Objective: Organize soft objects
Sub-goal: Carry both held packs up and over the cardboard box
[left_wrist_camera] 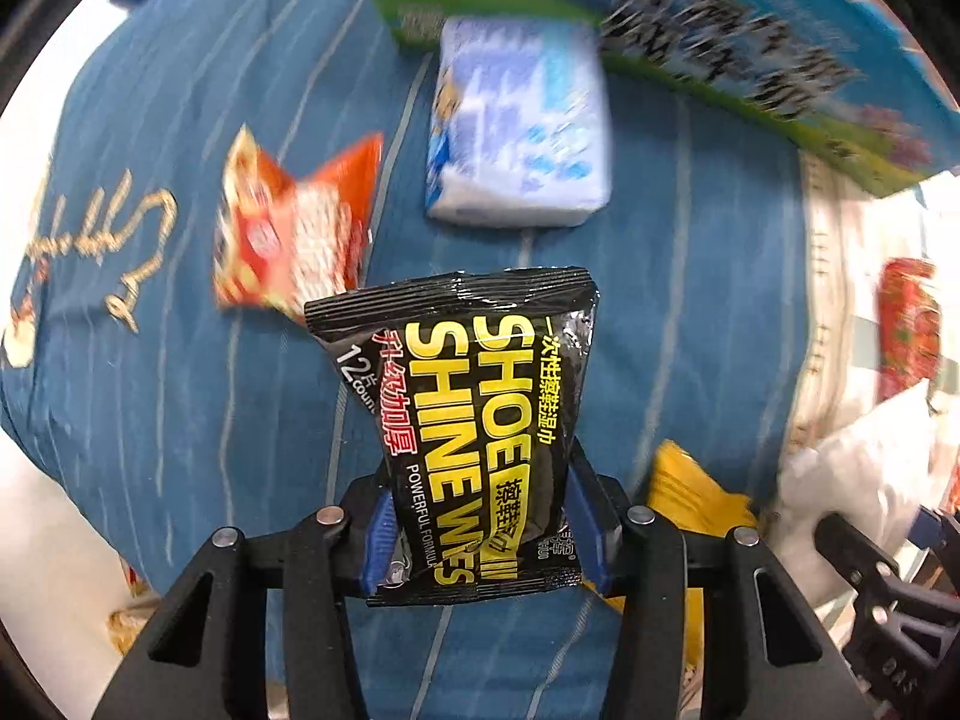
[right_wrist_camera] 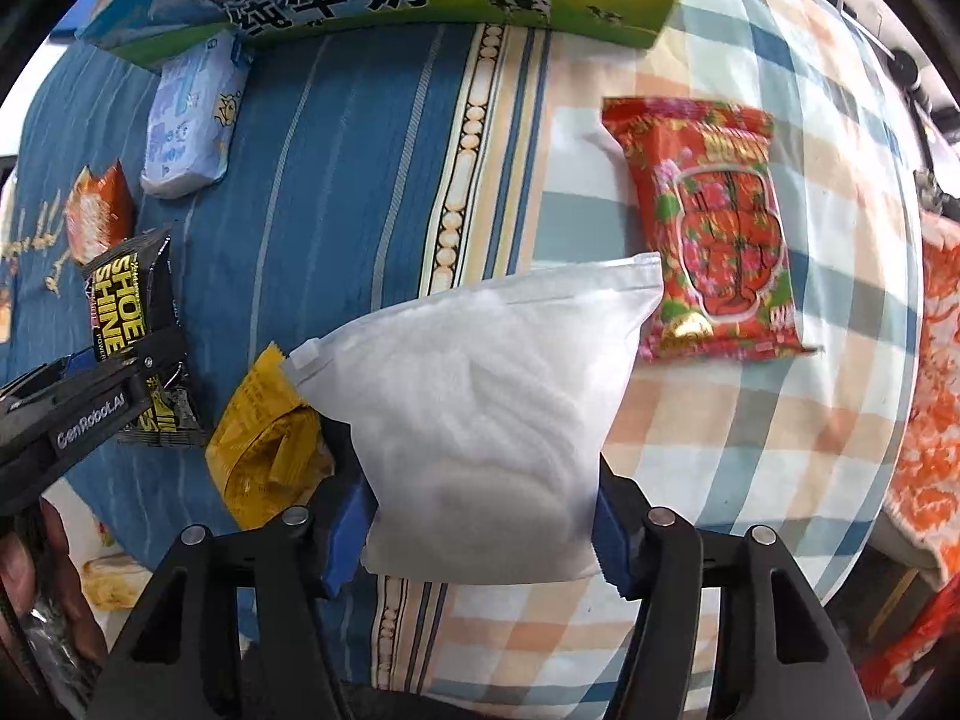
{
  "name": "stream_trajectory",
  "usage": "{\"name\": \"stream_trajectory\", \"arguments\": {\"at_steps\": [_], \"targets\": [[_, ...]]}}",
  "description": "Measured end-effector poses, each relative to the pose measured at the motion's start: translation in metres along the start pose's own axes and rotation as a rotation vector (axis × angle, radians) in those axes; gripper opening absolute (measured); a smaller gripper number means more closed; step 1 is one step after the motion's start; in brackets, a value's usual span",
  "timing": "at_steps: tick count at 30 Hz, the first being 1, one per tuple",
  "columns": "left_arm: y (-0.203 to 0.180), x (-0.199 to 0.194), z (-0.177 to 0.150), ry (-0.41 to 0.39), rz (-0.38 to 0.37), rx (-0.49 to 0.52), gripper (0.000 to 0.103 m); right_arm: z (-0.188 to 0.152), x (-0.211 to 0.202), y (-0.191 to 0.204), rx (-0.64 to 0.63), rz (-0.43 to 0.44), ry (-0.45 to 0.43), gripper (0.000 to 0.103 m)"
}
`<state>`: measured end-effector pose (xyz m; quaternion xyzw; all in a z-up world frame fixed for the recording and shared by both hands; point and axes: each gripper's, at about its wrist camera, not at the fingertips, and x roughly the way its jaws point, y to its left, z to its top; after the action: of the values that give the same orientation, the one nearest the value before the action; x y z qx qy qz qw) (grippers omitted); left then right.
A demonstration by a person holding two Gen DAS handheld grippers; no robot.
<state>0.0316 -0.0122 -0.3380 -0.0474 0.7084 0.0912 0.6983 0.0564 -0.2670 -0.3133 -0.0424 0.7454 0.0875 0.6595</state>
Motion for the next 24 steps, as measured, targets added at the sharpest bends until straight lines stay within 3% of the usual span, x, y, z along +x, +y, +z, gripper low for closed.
{"name": "stream_trajectory", "arguments": {"at_steps": [6,12,18,21,24], "targets": [[-0.015,-0.056,-0.019,-0.095,-0.020,0.035,0.045,-0.037,-0.035,-0.029,0.028,0.070,-0.047,0.063],[-0.085,-0.107,0.005,-0.200,-0.037,0.083,0.045,-0.055,-0.093,-0.043,0.038,0.118,-0.133,0.063],[-0.107,-0.166,0.018,-0.318,-0.074,0.125,0.045,-0.036,-0.146,-0.066,0.073,0.160,-0.222,0.063],[-0.107,-0.185,0.030,-0.353,-0.102,0.145,0.045,-0.005,-0.149,-0.056,0.084,0.175,-0.261,0.063],[-0.105,-0.204,0.049,-0.380,-0.128,0.174,0.045,0.005,-0.177,-0.054,0.090,0.193,-0.308,0.063]]}}
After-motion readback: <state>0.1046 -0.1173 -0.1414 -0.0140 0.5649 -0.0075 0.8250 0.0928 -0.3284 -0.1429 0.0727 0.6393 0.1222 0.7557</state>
